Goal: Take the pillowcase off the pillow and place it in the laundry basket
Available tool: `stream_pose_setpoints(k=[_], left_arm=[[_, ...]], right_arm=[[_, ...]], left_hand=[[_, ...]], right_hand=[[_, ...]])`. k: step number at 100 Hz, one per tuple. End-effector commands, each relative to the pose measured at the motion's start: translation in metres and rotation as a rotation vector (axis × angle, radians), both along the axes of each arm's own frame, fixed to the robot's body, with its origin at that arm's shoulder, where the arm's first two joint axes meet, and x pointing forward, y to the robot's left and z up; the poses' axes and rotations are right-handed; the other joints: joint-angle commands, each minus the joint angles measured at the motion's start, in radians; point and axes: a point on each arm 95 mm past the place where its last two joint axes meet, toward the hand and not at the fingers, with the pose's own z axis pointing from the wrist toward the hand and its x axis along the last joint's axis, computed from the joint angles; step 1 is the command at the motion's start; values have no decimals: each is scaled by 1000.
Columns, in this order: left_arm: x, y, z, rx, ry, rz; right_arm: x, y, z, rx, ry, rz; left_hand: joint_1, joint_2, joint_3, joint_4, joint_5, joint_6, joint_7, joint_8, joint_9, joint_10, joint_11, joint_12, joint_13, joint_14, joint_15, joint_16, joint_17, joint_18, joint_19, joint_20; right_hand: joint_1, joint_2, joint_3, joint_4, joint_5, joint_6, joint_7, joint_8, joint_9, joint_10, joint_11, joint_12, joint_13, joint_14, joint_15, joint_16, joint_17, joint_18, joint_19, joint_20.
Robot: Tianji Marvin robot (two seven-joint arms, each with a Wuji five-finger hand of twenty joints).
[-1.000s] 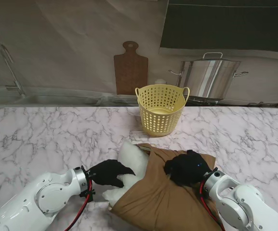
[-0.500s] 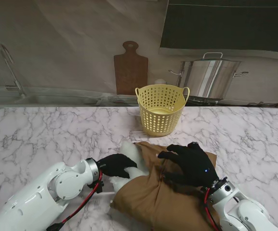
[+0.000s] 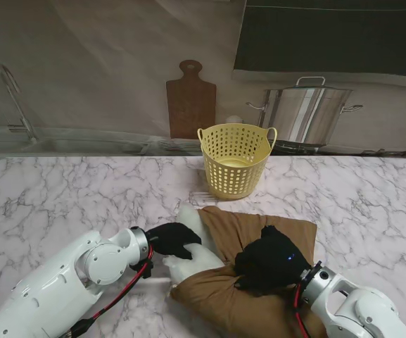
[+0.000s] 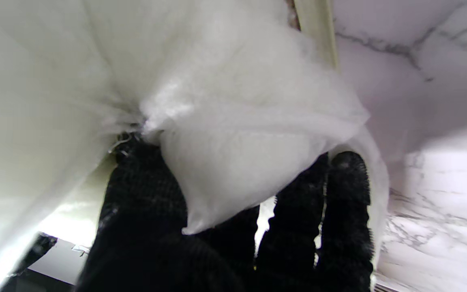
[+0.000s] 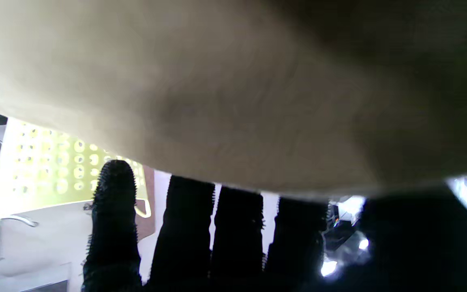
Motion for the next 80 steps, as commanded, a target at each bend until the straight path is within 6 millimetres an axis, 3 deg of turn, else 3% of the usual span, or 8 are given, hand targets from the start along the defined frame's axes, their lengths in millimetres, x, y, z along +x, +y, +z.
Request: stream_pose_setpoints(k=[1,5,21,40,46,53,66,80], left_arm=[[-2,11,-14,46,35,22],[-2,12,-14,50,32,24],[2,15,-15,68,33,36],[4,19,-18,87,36,49],[3,20,-17,79,33,52],[1,20,-13,58,21,54],[-7,22,0,12,-21,40],[-17,31,15,-45,-93,38]], right_arm=[[-1,-10,-4,2,20,-31],[-1,-13,-5,15,45,-40],[-4,-27,-7,-49,101,-33],[-10,-36,-14,-101,148,-19],[-10,-34,-17,-95,155,-14],[-7,-28,-20,-95,158,4],[4,-14,-24,-88,189,56],[13,2,-26,-35,241,106]], left_hand=[[140,62,139,79,69,45,82,28,76,68,56,34,30,5,22,12,1,17,416,-20],[139,60,140,80,69,45,83,27,76,68,55,35,30,4,22,11,2,16,417,-21],[135,56,147,81,71,42,86,25,79,68,54,36,33,5,23,11,3,16,420,-23],[131,54,153,81,70,40,85,21,77,68,51,37,31,6,23,10,3,16,422,-26],[128,59,154,80,66,40,82,17,72,66,47,36,26,4,20,9,-1,12,419,-28],[125,62,153,78,60,31,75,11,64,58,40,33,17,1,12,5,-7,11,414,-31],[116,70,150,79,52,13,65,0,47,44,25,26,1,-4,-10,-3,-22,6,397,-39],[117,65,151,81,57,8,72,3,55,42,29,27,12,-8,-10,-3,-12,2,399,-39]], right_hand=[[-57,67,48,42,191,27,92,135,100,20,126,57,92,-13,109,64,16,50,35,-4],[-71,69,50,73,262,43,99,240,140,36,164,80,118,-3,145,84,33,53,52,5],[-117,-10,72,76,390,64,240,324,207,14,184,91,154,-18,186,100,65,42,77,14],[-134,-87,94,68,391,78,259,257,148,-1,79,41,115,-21,142,88,46,41,62,14],[-100,-114,97,74,302,59,131,267,85,-4,33,36,81,-18,101,82,38,43,51,27],[-12,-181,106,12,107,-34,111,203,21,-12,-8,28,51,-18,66,71,37,39,47,36],[199,-160,320,35,-235,-113,-1,258,-49,-41,-118,117,36,-33,44,62,56,13,56,57],[363,-84,461,16,-186,-80,-56,301,-17,-49,-91,123,74,-8,75,137,97,10,97,81]])
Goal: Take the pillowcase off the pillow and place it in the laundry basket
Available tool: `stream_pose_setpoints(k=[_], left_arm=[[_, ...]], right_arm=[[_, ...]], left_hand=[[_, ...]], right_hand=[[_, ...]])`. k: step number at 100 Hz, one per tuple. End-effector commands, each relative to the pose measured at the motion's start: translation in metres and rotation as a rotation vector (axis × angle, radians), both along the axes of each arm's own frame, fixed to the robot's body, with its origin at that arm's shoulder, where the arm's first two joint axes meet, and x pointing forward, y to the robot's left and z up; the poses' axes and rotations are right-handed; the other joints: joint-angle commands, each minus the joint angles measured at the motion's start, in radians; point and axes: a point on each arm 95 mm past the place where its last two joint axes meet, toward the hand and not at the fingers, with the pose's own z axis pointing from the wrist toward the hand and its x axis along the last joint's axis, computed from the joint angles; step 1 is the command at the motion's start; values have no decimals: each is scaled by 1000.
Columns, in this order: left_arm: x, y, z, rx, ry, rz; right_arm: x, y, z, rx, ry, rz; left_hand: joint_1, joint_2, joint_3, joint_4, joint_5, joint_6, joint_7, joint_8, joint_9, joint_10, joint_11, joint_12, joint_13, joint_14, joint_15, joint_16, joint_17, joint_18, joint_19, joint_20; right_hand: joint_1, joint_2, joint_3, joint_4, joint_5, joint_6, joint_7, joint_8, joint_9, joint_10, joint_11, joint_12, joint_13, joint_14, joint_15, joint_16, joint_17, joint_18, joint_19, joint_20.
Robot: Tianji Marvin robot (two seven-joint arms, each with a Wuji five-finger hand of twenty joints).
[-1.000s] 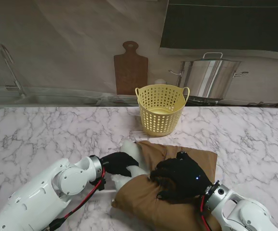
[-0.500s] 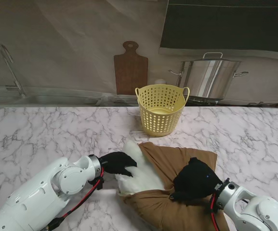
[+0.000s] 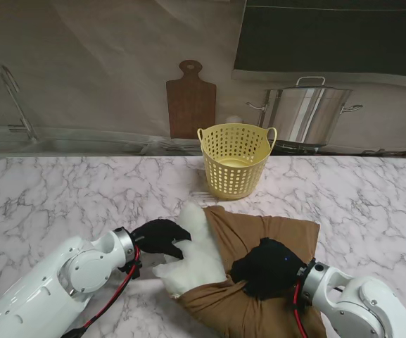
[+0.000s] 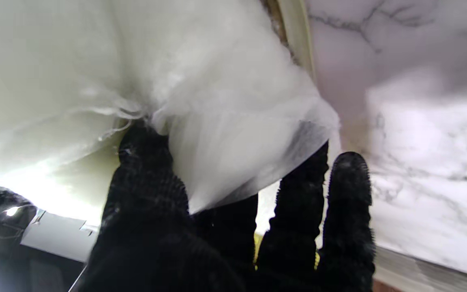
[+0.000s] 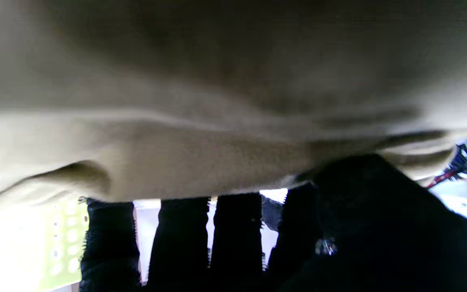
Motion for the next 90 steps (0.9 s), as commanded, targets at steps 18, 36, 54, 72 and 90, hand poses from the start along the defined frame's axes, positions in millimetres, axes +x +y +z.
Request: stream_pose_setpoints(k=[18,36,54,72,90], left_arm=[[-2,25,5,25,-25,50],[5,40,-2,56,-22,108],[13,50,-11,84,-14,161],[23,57,-24,120,21,205],[27,61,-31,138,44,227]], right_arm=[[5,11,-13,-15,69,46],[1,6,-13,-15,79,30],[-6,-2,-3,-35,4,13],[-16,-8,4,-91,-12,26],[-21,-11,1,-101,-12,6]], left_hand=[[108,58,156,86,59,6,75,9,50,76,52,29,27,-1,30,11,-7,3,413,-10],[102,55,162,88,62,2,79,8,53,75,53,31,29,-2,32,14,-5,0,416,-9],[99,51,172,91,61,4,82,9,52,79,55,33,30,-2,36,16,0,-8,419,-8],[100,49,184,93,60,9,83,10,48,81,56,35,28,3,35,16,0,-9,418,-9],[93,51,190,91,55,4,79,6,39,79,53,36,19,0,30,14,-4,-16,407,-14]], right_hand=[[185,72,242,23,194,16,8,54,42,-36,7,-38,83,-40,16,7,64,-24,64,28],[108,59,146,42,140,22,12,-147,38,-17,-40,-41,54,-44,-4,-33,37,-24,53,21],[6,56,55,34,84,3,83,-206,-50,-11,-95,-62,-57,-57,-70,-71,5,-48,44,20],[12,52,52,37,97,-53,76,-199,-131,-28,-165,-122,-156,-47,-137,-109,-48,-68,18,15],[68,117,88,39,115,-58,8,-154,-157,-27,-187,-160,-177,-40,-149,-139,-67,-61,-3,18]])
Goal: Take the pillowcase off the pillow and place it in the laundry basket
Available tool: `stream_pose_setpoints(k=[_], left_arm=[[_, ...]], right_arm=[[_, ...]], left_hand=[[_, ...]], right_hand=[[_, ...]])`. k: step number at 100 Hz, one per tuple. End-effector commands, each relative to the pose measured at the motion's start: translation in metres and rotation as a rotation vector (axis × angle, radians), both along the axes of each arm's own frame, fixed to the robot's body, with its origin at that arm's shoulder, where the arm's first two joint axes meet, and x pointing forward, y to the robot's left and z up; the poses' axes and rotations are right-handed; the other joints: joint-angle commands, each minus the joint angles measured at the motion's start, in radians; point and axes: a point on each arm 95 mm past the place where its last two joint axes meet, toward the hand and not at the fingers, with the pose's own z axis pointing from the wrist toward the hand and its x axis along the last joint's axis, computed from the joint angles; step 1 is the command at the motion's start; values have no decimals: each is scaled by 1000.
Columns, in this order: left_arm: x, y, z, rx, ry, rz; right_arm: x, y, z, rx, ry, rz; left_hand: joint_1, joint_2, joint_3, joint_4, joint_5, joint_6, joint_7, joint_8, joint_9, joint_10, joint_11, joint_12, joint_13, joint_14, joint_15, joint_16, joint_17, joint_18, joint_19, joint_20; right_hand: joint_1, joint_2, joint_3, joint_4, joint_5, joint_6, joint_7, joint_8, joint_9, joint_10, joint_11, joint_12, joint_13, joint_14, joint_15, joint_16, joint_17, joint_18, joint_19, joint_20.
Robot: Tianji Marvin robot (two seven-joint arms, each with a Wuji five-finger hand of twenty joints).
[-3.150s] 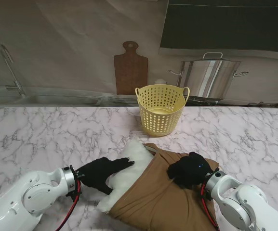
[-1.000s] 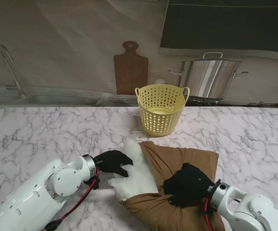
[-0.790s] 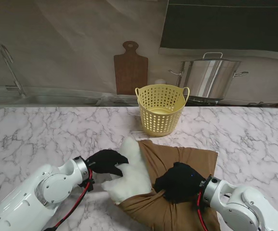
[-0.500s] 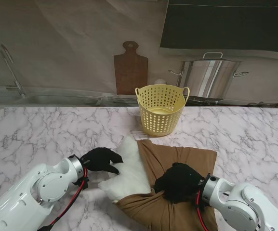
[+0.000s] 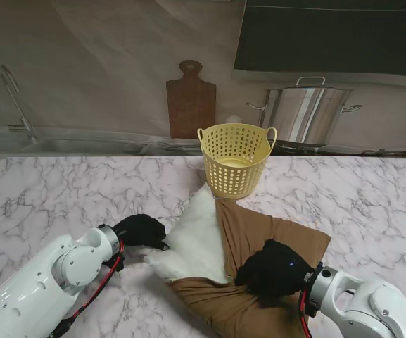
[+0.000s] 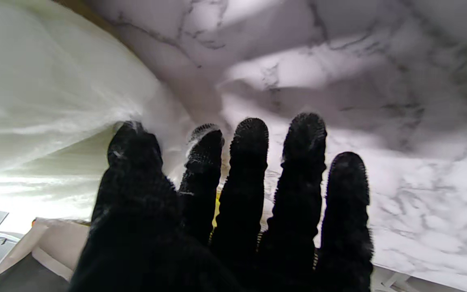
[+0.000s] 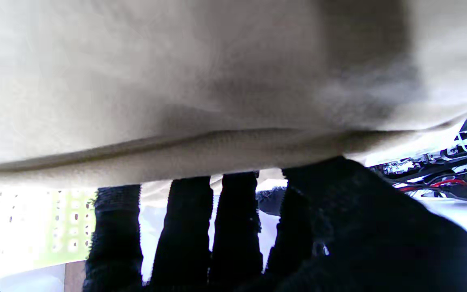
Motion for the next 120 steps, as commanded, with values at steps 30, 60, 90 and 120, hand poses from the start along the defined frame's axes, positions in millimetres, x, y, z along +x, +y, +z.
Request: stream_pose_setpoints(k=[30,60,90,120], left_arm=[[-26,14,30,-24,-90,-77],[-48,27,53,-65,-251,-139],[-62,5,54,-193,-143,-255],[-45,-36,34,-141,23,-360]], right_arm=[[10,6,-19,73,65,8],[18,12,-23,136,76,39],[23,12,-26,143,63,34],[24,12,-27,166,47,26]], left_hand=[[142,118,112,75,-18,-23,-46,-51,-46,-9,-23,-8,-39,-14,-54,1,-61,-15,345,-18],[-101,297,62,79,-395,-86,-542,-364,-603,-34,-311,-279,-415,-64,-377,-165,-291,-51,-61,-127],[-466,78,57,76,-674,-10,-660,-530,-981,13,-391,-460,-713,-11,-476,-298,-344,-22,-373,-253],[-346,17,80,86,-651,-36,-644,-603,-931,-46,-375,-452,-690,-97,-462,-328,-339,-153,-378,-262]], right_hand=[[-8,8,-64,29,-100,-57,50,-131,-62,-46,-25,-96,-49,-1,-59,-57,-40,9,-50,1],[-142,36,-137,50,-138,-4,-98,-159,-127,-44,-40,-189,-112,12,-110,-108,-76,16,-100,-14],[-180,64,-160,85,-133,44,-178,-105,-169,16,-34,-200,-135,31,-112,-120,-81,21,-106,-11],[-193,78,-176,85,-120,59,-188,-82,-171,40,-18,-193,-119,40,-89,-107,-62,10,-66,9]])
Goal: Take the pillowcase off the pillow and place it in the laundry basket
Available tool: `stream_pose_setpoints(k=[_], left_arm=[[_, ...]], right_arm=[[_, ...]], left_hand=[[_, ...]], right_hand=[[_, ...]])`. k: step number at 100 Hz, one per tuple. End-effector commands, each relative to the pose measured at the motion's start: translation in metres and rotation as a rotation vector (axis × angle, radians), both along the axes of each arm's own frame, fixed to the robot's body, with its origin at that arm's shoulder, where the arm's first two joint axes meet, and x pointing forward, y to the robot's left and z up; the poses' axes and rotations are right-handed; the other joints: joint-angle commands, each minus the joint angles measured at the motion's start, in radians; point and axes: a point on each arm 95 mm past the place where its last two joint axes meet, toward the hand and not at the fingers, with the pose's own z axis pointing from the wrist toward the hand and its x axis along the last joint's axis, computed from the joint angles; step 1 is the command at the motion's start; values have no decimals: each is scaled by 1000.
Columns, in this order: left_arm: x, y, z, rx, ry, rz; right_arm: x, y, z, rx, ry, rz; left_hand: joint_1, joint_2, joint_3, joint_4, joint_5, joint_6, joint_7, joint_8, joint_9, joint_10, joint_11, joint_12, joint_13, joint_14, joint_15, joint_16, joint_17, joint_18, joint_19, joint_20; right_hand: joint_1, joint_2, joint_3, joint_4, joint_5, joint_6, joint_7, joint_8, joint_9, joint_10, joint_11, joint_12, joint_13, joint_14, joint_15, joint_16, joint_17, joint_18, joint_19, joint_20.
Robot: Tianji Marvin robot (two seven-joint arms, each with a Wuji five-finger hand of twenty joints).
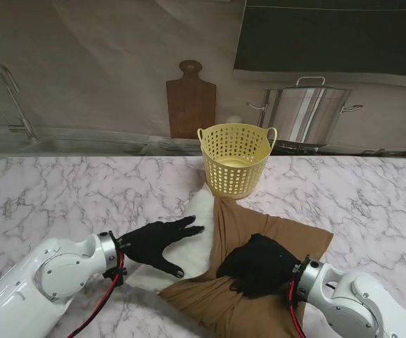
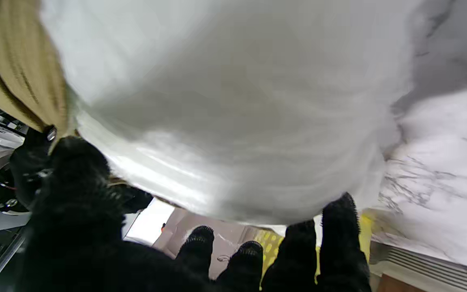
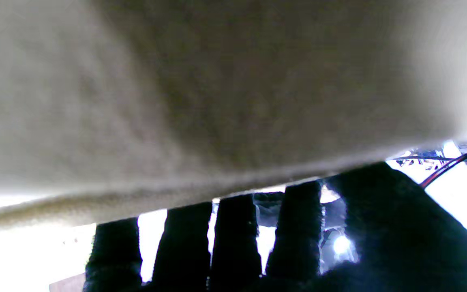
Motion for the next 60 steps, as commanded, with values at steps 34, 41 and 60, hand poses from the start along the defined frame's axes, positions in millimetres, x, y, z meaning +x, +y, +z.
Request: stream_pose_setpoints(k=[34,41,60], left_arm=[[16,-31,-36,97,146,31],[19,-33,-38,125,160,43],[21,-37,-42,179,251,73]], right_arm=[[-18,-3,2,77,-115,-119],[-24,-3,7,91,-146,-142],[-39,-1,17,54,-204,-169]], left_hand=[[170,242,-14,8,241,-100,116,131,264,-110,74,79,242,-39,50,48,54,22,-166,97],[177,324,-21,-1,291,-110,133,153,291,-102,75,87,265,-9,53,60,55,53,-144,123],[274,357,-24,-13,352,-99,164,224,312,-89,67,96,279,26,58,76,66,60,-128,154]], right_hand=[[-28,58,-123,1,55,37,77,18,-6,46,10,-12,-10,39,-60,-42,13,14,-22,-11],[-33,79,-141,11,41,52,80,-5,-29,56,3,-15,-21,41,-65,-45,6,12,-21,-18],[-269,166,-269,48,-251,247,-302,-15,-300,137,-148,-155,-208,169,-201,-169,-118,59,-151,-97]])
